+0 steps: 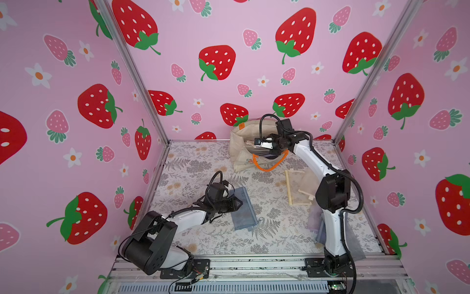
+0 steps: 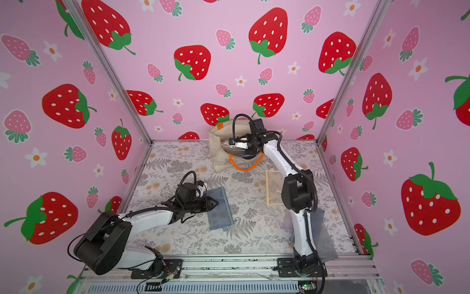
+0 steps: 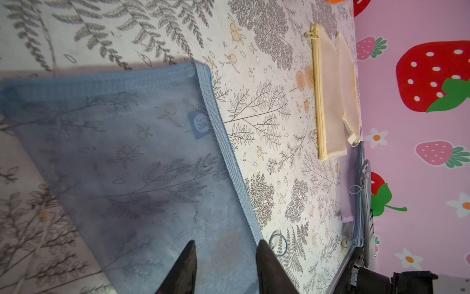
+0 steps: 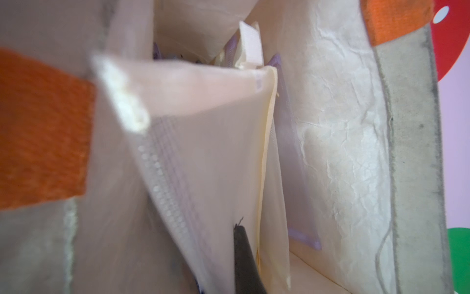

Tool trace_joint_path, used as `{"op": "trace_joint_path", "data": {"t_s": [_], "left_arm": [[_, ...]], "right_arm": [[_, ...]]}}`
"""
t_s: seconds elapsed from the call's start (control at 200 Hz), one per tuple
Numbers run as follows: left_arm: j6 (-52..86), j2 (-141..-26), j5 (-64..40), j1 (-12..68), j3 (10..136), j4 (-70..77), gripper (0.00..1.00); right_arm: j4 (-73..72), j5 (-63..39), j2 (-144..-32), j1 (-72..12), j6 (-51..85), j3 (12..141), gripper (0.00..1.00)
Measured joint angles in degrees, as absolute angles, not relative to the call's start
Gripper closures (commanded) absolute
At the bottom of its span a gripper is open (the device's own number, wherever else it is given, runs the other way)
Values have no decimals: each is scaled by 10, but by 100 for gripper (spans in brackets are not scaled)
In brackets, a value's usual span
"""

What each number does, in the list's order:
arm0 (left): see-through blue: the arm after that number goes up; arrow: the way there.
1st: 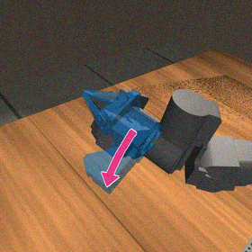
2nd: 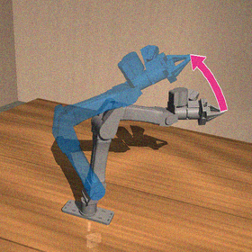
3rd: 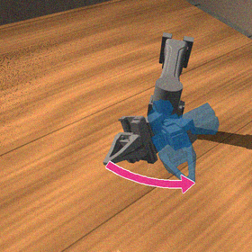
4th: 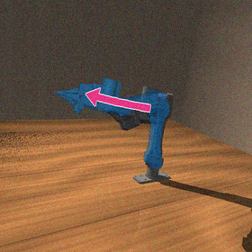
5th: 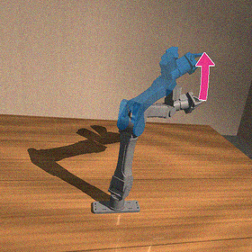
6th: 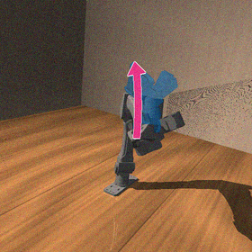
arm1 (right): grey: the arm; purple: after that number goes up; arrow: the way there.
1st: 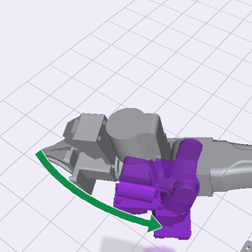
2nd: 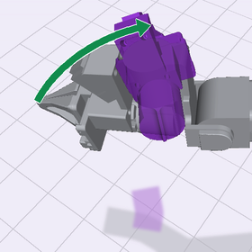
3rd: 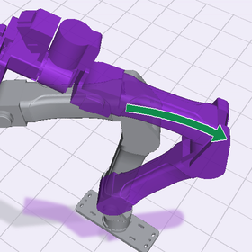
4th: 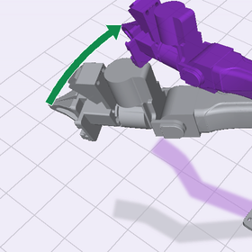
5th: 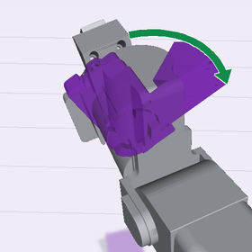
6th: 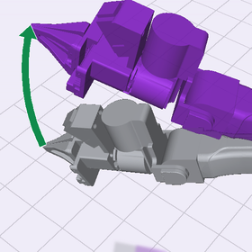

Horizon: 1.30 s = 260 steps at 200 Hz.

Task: Put the pencil pouch into the canvas bag
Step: Place the pencil pouch in the canvas bag.

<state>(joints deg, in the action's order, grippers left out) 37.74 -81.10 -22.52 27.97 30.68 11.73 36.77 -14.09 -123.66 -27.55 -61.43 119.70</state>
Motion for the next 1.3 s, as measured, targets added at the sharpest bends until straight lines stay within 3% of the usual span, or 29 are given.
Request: {"op": "trace_joint_path", "data": {"t_s": [0.355,1.061,1.301], "left_arm": [[378,-816,-226,280,306,119,59],[387,-822,-227,282,306,119,60],[388,-822,-227,282,306,121,60]], "right_arm": [[351,-180,-1196,-262,-616,1138,100],[337,-84,-1290,-293,-579,1219,100],[326,-88,-1276,-293,-560,1206,65]]}}
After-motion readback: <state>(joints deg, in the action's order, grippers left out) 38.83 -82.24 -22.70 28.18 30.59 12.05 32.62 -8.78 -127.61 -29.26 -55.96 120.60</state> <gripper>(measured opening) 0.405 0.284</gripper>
